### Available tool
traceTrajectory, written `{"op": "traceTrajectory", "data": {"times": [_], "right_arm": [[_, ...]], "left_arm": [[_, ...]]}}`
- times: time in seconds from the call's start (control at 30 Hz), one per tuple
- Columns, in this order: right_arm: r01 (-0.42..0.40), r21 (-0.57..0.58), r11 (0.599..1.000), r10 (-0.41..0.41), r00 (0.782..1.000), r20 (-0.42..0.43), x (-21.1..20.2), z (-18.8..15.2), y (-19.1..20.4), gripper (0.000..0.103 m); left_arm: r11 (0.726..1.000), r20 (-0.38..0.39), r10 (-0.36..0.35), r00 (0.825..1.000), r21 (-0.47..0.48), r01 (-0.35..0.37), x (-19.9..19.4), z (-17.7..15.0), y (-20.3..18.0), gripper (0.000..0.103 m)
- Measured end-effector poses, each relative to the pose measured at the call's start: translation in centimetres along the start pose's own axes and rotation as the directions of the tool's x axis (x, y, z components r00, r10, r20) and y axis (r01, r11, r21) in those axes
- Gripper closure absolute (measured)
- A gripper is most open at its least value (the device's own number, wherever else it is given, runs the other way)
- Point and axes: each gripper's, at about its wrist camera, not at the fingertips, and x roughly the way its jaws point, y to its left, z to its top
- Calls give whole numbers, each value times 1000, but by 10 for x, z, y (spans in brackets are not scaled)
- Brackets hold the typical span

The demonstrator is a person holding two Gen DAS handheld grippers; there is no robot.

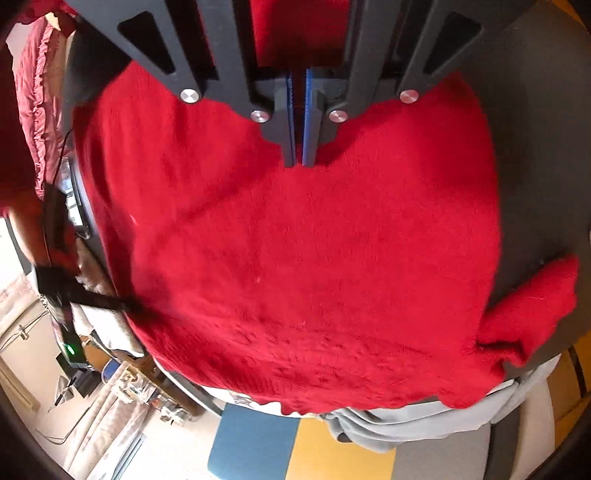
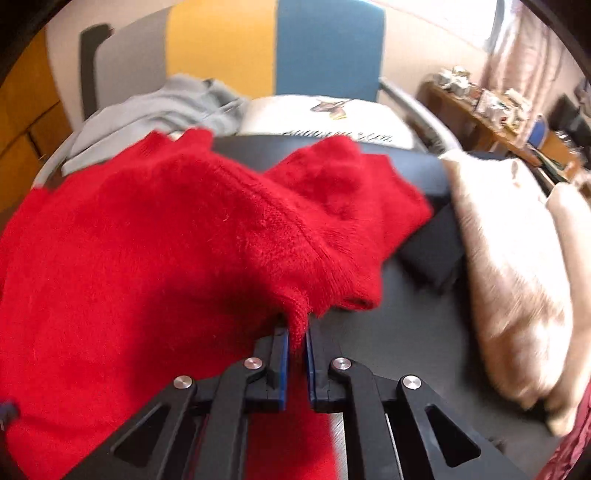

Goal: Fold clothes
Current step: 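Lower the sweater flat onto the table and open both grippers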

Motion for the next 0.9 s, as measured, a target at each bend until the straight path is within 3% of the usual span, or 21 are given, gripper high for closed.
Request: {"op": "traceTrajectory", "data": {"times": [0.07,0.17,0.2,0.3,0.37,0.5,0.6,0.73,0.8,0.9], "right_arm": [[40,-14,999,-40,998,-42,15,6,-4,93],[89,-31,996,-92,991,-97,36,5,-7,73],[97,-29,995,-99,992,-73,29,5,-7,67],[70,-36,997,-70,997,27,-6,-2,5,67],[0,-57,998,6,996,94,-35,-13,21,67],[-155,-96,983,163,983,88,-65,-49,53,67],[-215,-98,972,222,973,60,-69,-80,74,67],[-175,-94,980,177,984,16,-41,-106,89,58],[-146,-108,983,155,985,77,-41,-114,88,49],[-125,-110,986,141,979,147,-42,-124,87,48]], "left_arm": [[1000,-5,9,1000,10,-9,4,-3,1,101],[1000,-1,-12,1000,-4,12,4,-4,2,101],[999,5,-30,1000,-11,30,3,-5,3,101],[996,47,-81,996,-34,83,-2,-8,8,101],[991,92,-107,990,-67,114,-17,-16,23,101],[977,162,-134,978,-141,158,-49,-32,53,98],[980,173,-73,982,-170,103,-45,-28,55,83],[978,194,1,981,-203,39,-46,-42,65,76],[975,169,-16,986,-218,53,-40,-51,68,76],[977,120,-48,992,-200,71,-23,-58,57,75]]}}
